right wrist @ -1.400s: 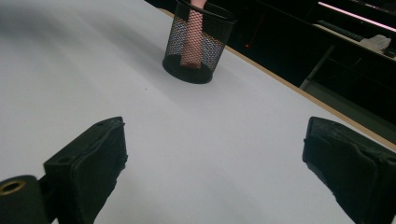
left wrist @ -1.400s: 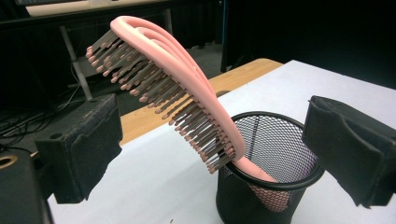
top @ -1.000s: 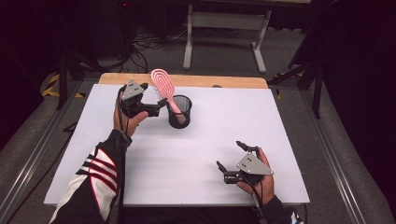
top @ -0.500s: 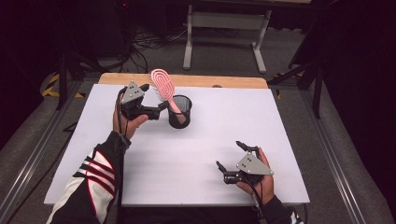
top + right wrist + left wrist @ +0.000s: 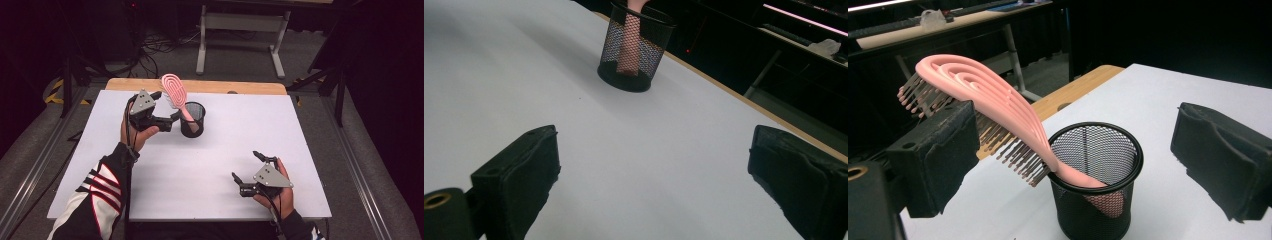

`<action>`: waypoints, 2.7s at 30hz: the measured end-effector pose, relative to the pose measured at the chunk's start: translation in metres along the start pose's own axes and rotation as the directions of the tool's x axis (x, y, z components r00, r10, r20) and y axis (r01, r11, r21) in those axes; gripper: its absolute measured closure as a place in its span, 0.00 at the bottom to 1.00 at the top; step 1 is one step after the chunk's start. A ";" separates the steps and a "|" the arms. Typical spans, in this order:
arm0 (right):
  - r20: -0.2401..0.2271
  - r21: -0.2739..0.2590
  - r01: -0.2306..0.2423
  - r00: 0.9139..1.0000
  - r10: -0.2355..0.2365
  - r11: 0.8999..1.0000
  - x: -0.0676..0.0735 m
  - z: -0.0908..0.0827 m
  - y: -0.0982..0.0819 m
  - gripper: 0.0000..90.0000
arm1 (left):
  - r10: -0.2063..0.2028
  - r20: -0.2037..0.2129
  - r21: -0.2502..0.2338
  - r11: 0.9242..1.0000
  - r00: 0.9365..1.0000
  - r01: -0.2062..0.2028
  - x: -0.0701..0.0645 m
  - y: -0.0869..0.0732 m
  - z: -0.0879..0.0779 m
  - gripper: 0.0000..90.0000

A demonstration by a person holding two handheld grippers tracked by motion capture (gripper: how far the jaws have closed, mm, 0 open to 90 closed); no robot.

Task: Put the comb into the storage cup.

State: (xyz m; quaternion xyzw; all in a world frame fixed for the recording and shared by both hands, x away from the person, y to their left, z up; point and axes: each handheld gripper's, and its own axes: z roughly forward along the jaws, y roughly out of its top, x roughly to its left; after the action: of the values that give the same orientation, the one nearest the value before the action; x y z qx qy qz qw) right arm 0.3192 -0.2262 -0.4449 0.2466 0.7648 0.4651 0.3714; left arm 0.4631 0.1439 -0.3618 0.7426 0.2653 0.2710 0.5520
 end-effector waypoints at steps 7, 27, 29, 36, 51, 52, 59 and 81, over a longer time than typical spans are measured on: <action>0.000 0.000 0.000 1.000 0.000 1.000 0.000 0.000 0.000 0.08 | 0.017 0.012 -0.006 1.000 1.000 -0.017 -0.005 -0.001 -0.003 0.07; 0.002 -0.005 0.003 1.000 -0.003 1.000 0.001 -0.001 0.001 0.08 | 0.109 0.037 -0.012 0.994 0.993 -0.109 -0.028 -0.006 -0.015 0.07; 0.002 -0.006 0.003 1.000 -0.003 1.000 0.001 -0.001 0.001 0.08 | 0.116 0.037 -0.011 0.993 0.993 -0.115 -0.030 -0.007 -0.017 0.07; 0.001 -0.005 0.005 1.000 -0.005 1.000 0.001 -0.001 0.001 0.08 | 0.133 0.043 -0.014 0.991 0.990 -0.132 -0.036 -0.010 -0.021 0.07; 0.000 -0.006 0.006 1.000 -0.006 1.000 0.001 -0.001 0.001 0.08 | 0.155 0.050 -0.020 0.988 0.987 -0.154 -0.045 -0.020 -0.027 0.07; 0.001 -0.005 0.007 1.000 -0.007 1.000 0.001 -0.001 0.001 0.08 | 0.161 0.047 -0.014 0.987 0.986 -0.160 -0.046 -0.021 -0.028 0.07; 0.000 -0.005 0.006 1.000 -0.006 1.000 0.002 -0.001 0.001 0.08 | 0.164 0.045 -0.022 0.986 0.985 -0.163 -0.050 -0.026 -0.031 0.07; 0.005 -0.013 0.004 1.000 -0.004 1.000 0.001 -0.002 0.002 0.08 | 0.213 0.075 -0.016 0.977 0.974 -0.212 -0.062 -0.041 -0.042 0.06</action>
State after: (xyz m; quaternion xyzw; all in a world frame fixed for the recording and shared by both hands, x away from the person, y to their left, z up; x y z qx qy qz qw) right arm 0.3171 -0.2263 -0.4429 0.2438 0.7614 0.4684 0.3760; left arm 0.3855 0.1395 -0.3975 0.7742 0.1622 0.3010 0.5326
